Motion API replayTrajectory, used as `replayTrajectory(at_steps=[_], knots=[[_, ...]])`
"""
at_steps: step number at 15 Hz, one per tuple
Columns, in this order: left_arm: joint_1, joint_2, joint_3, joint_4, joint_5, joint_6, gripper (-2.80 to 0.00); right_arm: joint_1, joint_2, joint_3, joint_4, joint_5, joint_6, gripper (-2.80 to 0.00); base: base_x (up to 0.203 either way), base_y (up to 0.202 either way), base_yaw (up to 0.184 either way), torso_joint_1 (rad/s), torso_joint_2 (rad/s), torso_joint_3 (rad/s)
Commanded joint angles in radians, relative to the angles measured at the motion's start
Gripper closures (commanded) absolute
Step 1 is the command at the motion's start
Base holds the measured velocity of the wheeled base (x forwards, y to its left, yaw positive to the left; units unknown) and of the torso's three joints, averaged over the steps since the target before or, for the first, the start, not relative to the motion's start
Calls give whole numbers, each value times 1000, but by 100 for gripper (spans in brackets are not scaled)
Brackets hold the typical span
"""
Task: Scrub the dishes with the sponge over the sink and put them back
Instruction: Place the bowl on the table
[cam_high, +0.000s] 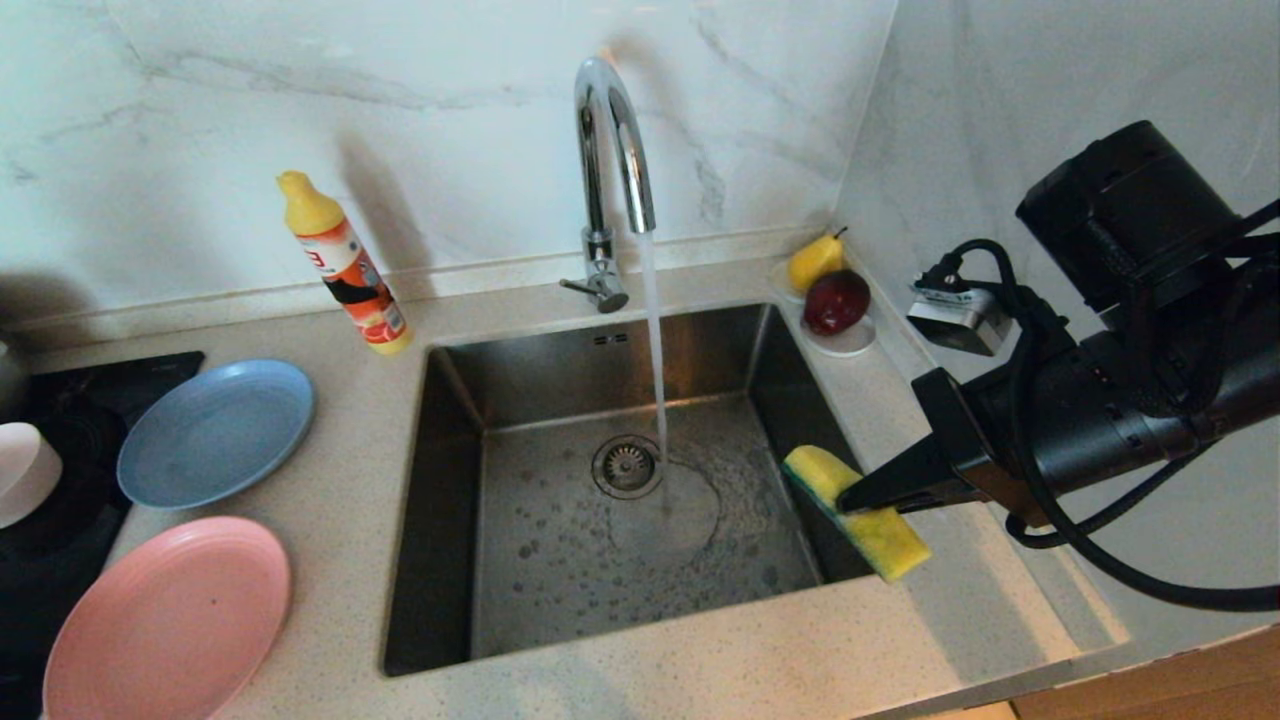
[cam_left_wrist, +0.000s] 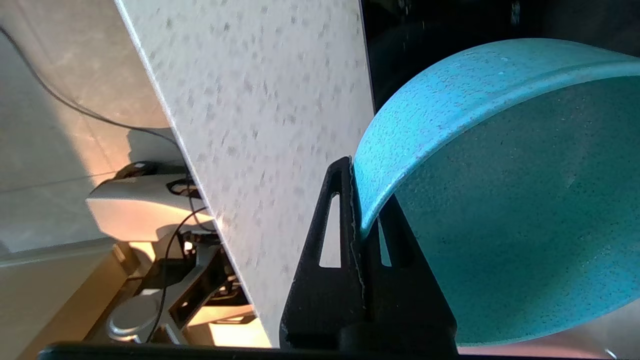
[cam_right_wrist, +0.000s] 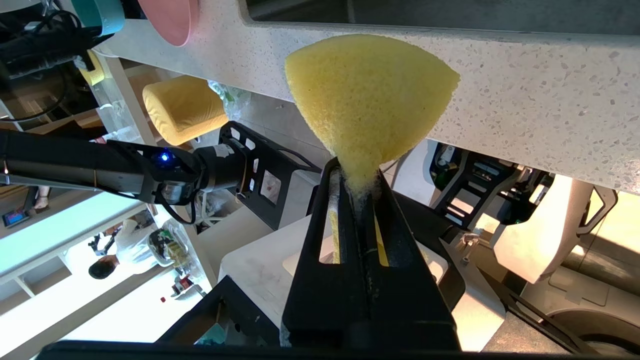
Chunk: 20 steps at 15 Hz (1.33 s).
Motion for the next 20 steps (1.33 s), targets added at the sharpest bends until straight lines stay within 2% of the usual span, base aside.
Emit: replayTrajectory(at_steps=[1,7,16,20], knots=[[13,32,-6,-18,-8,-3,0,0,3,0,5,3,3,0,0,0,0,0,0,0],[20,79,-70,-19,-89,-3,0,0,8,6,3,6,3,0,0,0,0,0,0,0],[15,150,-140,-13,-97,-15,0,-6,11,21,-36,4,4,0,0,0,0,0,0,0],[-24,160,-152,-14,-102,-41,0,-6,8,28,-38,4,3,0,0,0,0,0,0,0]])
